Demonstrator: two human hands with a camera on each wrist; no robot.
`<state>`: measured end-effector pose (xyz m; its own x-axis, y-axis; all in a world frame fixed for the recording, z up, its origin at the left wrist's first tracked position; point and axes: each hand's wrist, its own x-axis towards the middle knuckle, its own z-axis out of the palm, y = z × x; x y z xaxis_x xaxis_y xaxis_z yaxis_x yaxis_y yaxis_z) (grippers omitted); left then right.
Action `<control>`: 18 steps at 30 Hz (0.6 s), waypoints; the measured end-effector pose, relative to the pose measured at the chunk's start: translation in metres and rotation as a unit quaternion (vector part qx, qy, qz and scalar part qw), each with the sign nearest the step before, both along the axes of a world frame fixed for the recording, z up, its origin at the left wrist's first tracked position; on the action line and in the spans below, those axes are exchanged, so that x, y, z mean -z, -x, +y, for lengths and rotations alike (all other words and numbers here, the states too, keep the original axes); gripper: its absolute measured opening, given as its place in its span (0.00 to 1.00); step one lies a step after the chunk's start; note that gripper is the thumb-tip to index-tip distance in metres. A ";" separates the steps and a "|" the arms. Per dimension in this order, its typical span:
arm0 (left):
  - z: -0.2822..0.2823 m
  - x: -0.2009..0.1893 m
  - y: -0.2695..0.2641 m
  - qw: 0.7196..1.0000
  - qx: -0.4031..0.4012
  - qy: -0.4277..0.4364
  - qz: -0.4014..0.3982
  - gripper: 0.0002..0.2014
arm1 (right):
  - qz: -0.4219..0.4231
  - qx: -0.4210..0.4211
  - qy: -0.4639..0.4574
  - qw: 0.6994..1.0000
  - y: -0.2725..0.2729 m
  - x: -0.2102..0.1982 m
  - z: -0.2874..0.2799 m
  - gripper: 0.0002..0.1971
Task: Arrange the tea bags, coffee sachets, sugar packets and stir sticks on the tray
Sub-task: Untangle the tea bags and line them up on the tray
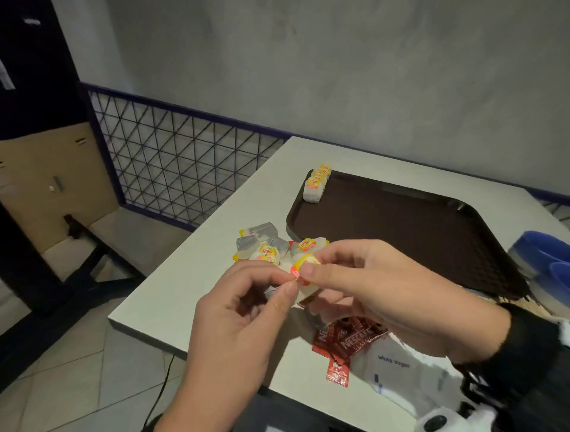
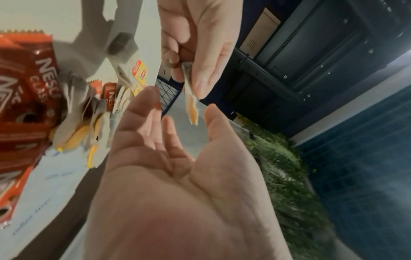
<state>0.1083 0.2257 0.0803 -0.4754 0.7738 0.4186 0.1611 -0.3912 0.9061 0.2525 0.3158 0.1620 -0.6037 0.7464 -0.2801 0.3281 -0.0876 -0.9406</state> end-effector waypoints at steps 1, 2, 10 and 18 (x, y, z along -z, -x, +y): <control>0.002 0.002 0.003 1.000 -0.010 0.000 -0.002 0.03 | -0.002 -0.014 0.004 1.000 0.003 0.002 0.003 0.15; 0.005 0.005 0.005 1.000 -0.018 -0.002 0.000 0.04 | -0.009 -0.025 -0.002 1.000 0.006 0.003 0.006 0.13; 0.015 0.026 0.040 0.995 -0.086 -0.003 -0.060 0.13 | -0.110 -0.042 -0.181 0.976 0.048 -0.027 0.100 0.06; 0.023 0.030 0.042 0.989 -0.131 -0.046 0.058 0.06 | -0.286 -0.089 -0.185 0.936 0.079 -0.020 0.217 0.06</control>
<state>0.0667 0.2490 0.0499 -0.5983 0.5867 0.5457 0.3691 -0.4027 0.8376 0.1735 0.5331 0.1822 -0.5587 0.7576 -0.3375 0.7650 0.3136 -0.5626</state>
